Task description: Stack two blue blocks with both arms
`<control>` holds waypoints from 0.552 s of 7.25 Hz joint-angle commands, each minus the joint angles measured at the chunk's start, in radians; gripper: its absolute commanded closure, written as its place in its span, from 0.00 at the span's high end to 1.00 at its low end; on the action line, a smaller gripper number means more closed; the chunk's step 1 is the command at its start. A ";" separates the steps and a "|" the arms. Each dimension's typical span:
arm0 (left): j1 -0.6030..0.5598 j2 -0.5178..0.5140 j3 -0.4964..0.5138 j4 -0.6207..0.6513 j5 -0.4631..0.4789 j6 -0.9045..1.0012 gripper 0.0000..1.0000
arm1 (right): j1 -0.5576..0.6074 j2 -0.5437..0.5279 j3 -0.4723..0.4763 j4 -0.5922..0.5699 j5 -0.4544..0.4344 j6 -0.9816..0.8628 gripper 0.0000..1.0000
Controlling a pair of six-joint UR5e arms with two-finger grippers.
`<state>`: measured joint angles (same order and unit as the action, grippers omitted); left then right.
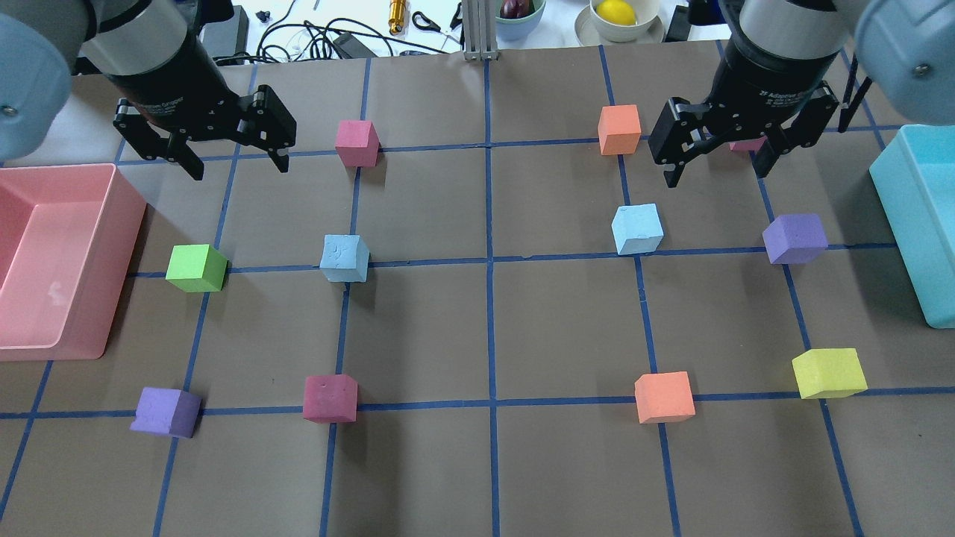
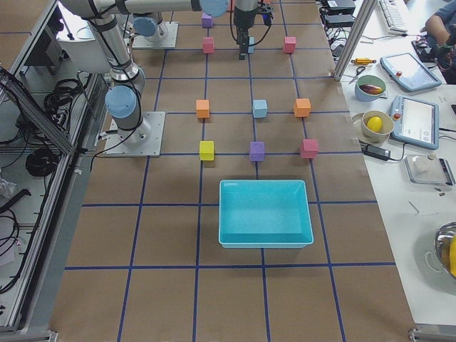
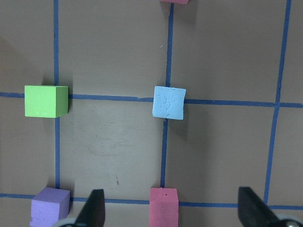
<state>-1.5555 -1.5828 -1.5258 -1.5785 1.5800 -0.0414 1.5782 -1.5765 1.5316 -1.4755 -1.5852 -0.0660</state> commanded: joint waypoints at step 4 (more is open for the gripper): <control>-0.002 0.001 -0.004 0.006 0.000 -0.002 1.00 | -0.012 0.027 -0.002 -0.055 0.014 0.000 1.00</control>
<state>-1.5569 -1.5824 -1.5285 -1.5768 1.5800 -0.0424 1.5740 -1.5676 1.5316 -1.4933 -1.5816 -0.0673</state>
